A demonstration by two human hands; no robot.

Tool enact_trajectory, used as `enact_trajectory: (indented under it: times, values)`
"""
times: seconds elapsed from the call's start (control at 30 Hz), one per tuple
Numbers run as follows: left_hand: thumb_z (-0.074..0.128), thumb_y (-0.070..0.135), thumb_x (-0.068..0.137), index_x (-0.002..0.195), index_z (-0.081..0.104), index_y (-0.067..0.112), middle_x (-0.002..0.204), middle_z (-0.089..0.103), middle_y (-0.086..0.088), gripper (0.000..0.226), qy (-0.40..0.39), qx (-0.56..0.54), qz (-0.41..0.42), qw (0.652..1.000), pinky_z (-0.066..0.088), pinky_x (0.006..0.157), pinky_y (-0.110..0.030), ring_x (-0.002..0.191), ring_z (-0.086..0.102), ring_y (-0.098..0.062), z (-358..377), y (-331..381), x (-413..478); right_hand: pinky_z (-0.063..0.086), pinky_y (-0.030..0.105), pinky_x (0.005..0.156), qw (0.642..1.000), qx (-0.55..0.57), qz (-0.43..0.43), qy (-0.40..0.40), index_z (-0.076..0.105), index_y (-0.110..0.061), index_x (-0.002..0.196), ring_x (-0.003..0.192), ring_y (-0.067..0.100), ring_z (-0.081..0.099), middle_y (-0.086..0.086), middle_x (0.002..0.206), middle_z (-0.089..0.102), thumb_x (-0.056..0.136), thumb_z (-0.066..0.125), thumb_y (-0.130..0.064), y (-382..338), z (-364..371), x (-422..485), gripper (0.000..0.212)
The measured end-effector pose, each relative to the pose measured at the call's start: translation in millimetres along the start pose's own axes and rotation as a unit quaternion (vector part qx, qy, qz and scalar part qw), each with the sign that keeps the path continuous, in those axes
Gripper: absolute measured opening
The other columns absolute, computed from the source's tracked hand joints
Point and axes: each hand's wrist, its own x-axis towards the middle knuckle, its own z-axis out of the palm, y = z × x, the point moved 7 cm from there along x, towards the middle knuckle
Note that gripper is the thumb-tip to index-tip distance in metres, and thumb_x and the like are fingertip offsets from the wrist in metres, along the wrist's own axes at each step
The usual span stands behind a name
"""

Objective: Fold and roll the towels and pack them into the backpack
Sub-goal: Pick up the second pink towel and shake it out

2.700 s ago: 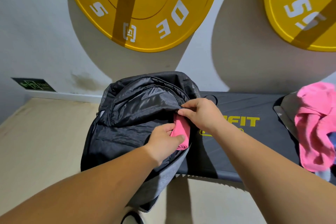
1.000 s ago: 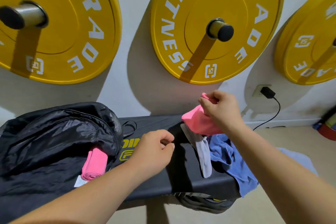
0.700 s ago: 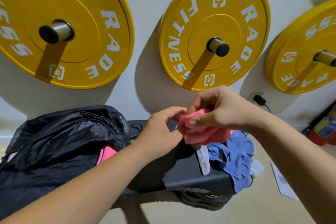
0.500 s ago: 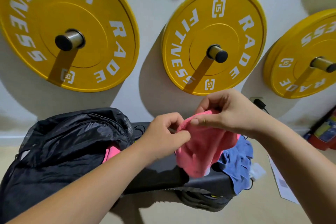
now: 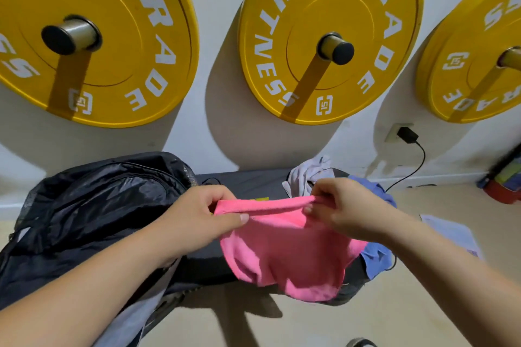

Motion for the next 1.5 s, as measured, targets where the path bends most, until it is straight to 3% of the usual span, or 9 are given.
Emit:
enact_trajectory:
  times: [0.07, 0.2, 0.43, 0.67, 0.83, 0.93, 1.13, 1.3, 1.5]
  values:
    - [0.081, 0.015, 0.081, 0.080, 0.070, 0.014, 0.076, 0.072, -0.013, 0.011, 0.006, -0.021, 0.011, 1.000, 0.050, 0.066, -0.030, 0.065, 0.063, -0.012, 10, 2, 4, 0.043, 0.020, 0.061, 0.999, 0.009, 0.002, -0.043, 0.063, -0.018, 0.085, 0.076, 0.019, 0.060, -0.006, 0.074, 0.063, 0.087, 0.067, -0.019, 0, 21, 2, 0.005]
    - [0.079, 0.010, 0.075, 0.079, 0.073, 0.016, 0.073, 0.072, -0.006, 0.010, 0.034, -0.033, 0.032, 0.998, 0.051, 0.059, -0.028, 0.061, 0.061, -0.006, 30, 11, 10, 0.059, 0.035, 0.084, 0.955, 0.248, -0.033, -0.156, 0.069, -0.022, 0.097, 0.091, 0.018, 0.071, 0.000, 0.094, 0.075, 0.078, 0.084, -0.034, -37, 55, 2, 0.027]
    - [0.077, 0.003, 0.075, 0.089, 0.067, 0.027, 0.080, 0.075, -0.004, 0.029, 0.035, -0.086, 0.030, 0.995, 0.056, 0.066, -0.036, 0.077, 0.074, -0.025, 32, 1, 22, 0.036, 0.016, 0.053, 0.943, 0.316, -0.020, -0.101, 0.070, -0.011, 0.080, 0.056, 0.004, 0.049, -0.006, 0.062, 0.061, 0.088, 0.076, -0.038, -47, 48, 10, 0.029]
    - [0.081, 0.015, 0.083, 0.107, 0.071, 0.015, 0.099, 0.079, -0.004, 0.026, -0.118, -0.117, -0.019, 0.986, 0.061, 0.084, -0.048, 0.094, 0.076, -0.023, 57, -21, 15, 0.037, 0.027, 0.055, 0.912, 0.398, 0.059, 0.076, 0.059, -0.006, 0.086, 0.061, 0.015, 0.047, 0.006, 0.067, 0.053, 0.101, 0.059, -0.031, -18, 35, 23, 0.030]
    - [0.080, 0.033, 0.082, 0.076, 0.066, 0.010, 0.063, 0.063, -0.008, 0.028, -0.131, -0.046, -0.048, 0.989, 0.041, 0.060, -0.029, 0.059, 0.052, -0.014, 45, -35, 18, 0.031, 0.028, 0.057, 0.860, 0.402, 0.196, 0.244, 0.053, -0.016, 0.079, 0.065, 0.015, 0.040, 0.001, 0.069, 0.041, 0.100, 0.055, -0.037, 57, 10, 25, 0.031]
    - [0.076, 0.029, 0.085, 0.081, 0.071, 0.015, 0.070, 0.068, -0.021, 0.016, -0.119, -0.033, -0.047, 0.991, 0.042, 0.063, -0.031, 0.060, 0.055, -0.017, 29, -31, 18, 0.035, 0.032, 0.062, 0.846, 0.371, 0.258, 0.284, 0.052, -0.007, 0.080, 0.068, 0.019, 0.043, 0.004, 0.070, 0.044, 0.098, 0.056, -0.036, 97, 9, 15, 0.034]
    - [0.075, 0.017, 0.089, 0.080, 0.076, 0.019, 0.063, 0.068, 0.005, 0.009, 0.000, -0.018, 0.044, 0.999, 0.045, 0.056, -0.021, 0.054, 0.053, -0.003, 18, -2, 11, 0.044, 0.030, 0.058, 0.905, 0.350, 0.156, 0.183, 0.061, -0.010, 0.084, 0.064, 0.016, 0.052, 0.003, 0.070, 0.056, 0.095, 0.065, -0.024, 52, 19, 7, 0.018]
    - [0.073, 0.014, 0.090, 0.087, 0.079, 0.023, 0.084, 0.077, 0.010, 0.011, 0.002, -0.015, 0.105, 0.994, 0.050, 0.078, -0.015, 0.081, 0.068, -0.001, 34, 14, 3, 0.059, 0.032, 0.080, 0.899, 0.438, 0.016, -0.018, 0.066, 0.000, 0.094, 0.092, 0.012, 0.071, 0.007, 0.103, 0.076, 0.091, 0.073, -0.012, -36, 43, -3, 0.015]
    - [0.078, 0.015, 0.086, 0.087, 0.076, 0.021, 0.066, 0.065, 0.003, 0.006, 0.037, -0.034, 0.090, 0.995, 0.040, 0.056, -0.016, 0.055, 0.048, -0.005, 29, 8, 10, 0.049, 0.025, 0.060, 0.915, 0.404, 0.006, -0.009, 0.058, -0.008, 0.078, 0.065, 0.011, 0.061, -0.002, 0.069, 0.068, 0.089, 0.074, -0.005, -36, 44, 8, 0.020]
